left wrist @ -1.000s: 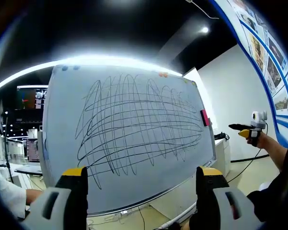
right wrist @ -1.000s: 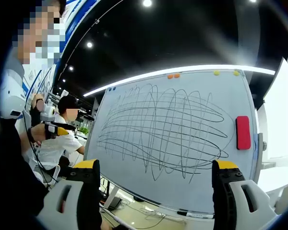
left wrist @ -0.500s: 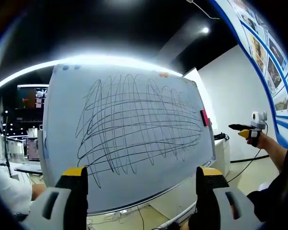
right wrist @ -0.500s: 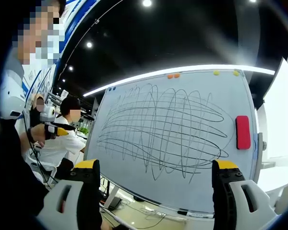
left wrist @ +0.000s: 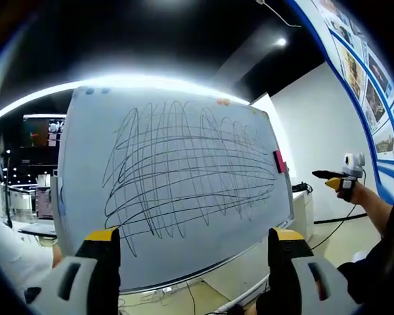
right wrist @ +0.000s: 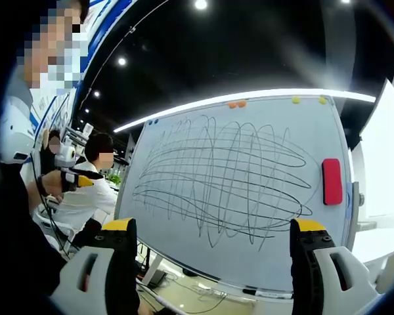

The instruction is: Wipe the writing off the whiteboard with the eraser

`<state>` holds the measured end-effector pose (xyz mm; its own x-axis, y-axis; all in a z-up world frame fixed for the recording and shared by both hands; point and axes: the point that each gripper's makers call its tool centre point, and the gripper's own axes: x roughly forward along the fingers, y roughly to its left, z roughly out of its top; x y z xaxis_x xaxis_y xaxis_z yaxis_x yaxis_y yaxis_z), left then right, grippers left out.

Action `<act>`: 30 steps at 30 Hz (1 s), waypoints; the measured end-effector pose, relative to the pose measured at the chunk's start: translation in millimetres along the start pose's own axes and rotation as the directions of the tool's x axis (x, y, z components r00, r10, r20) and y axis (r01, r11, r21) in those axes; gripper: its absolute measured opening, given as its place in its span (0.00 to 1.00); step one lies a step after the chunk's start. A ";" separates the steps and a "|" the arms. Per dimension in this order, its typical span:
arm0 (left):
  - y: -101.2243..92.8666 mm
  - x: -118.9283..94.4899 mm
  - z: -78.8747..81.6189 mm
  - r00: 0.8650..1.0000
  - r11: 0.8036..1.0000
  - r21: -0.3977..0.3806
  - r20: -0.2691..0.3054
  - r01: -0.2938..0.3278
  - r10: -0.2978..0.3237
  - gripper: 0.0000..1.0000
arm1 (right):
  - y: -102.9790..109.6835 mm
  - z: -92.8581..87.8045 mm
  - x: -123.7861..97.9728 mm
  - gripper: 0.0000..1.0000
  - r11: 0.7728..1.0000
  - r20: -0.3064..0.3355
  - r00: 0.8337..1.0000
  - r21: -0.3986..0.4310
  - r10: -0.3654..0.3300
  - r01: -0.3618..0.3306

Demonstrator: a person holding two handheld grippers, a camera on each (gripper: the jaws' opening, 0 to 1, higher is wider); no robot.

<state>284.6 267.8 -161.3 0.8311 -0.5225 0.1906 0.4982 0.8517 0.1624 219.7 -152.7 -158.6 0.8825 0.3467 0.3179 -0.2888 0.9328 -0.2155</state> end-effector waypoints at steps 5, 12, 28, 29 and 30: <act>-0.7 -0.2 0.3 1.000 1.000 0.002 0.000 0.001 -0.001 0.94 | 0.3 -0.2 0.1 0.97 1.000 -0.001 1.000 0.000 0.001 -0.001; -1.0 -0.2 -1.2 1.000 1.000 -0.001 -0.003 0.002 -0.002 0.94 | 1.0 -0.3 0.2 0.97 1.000 -0.003 1.000 -0.001 0.001 -0.001; 2.3 7.8 -27.1 0.999 0.998 -0.069 -0.038 0.013 -0.015 0.93 | 2.2 5.9 2.1 0.97 1.000 0.008 1.000 -0.005 0.007 -0.007; 3.0 7.9 -28.0 0.999 0.997 -0.071 -0.038 0.011 -0.014 0.93 | 2.3 6.6 2.3 0.97 1.000 0.009 1.000 -0.004 0.008 -0.008; 3.4 8.1 -29.2 0.999 0.997 -0.075 -0.040 0.011 -0.014 0.93 | 2.2 6.9 2.4 0.97 1.000 0.010 1.000 -0.004 0.008 -0.008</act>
<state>300.3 267.7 -187.4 0.8331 -0.5326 0.1493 0.5247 0.8464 0.0912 218.6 -149.2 -152.0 0.8767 0.3546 0.3251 -0.2938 0.9297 -0.2220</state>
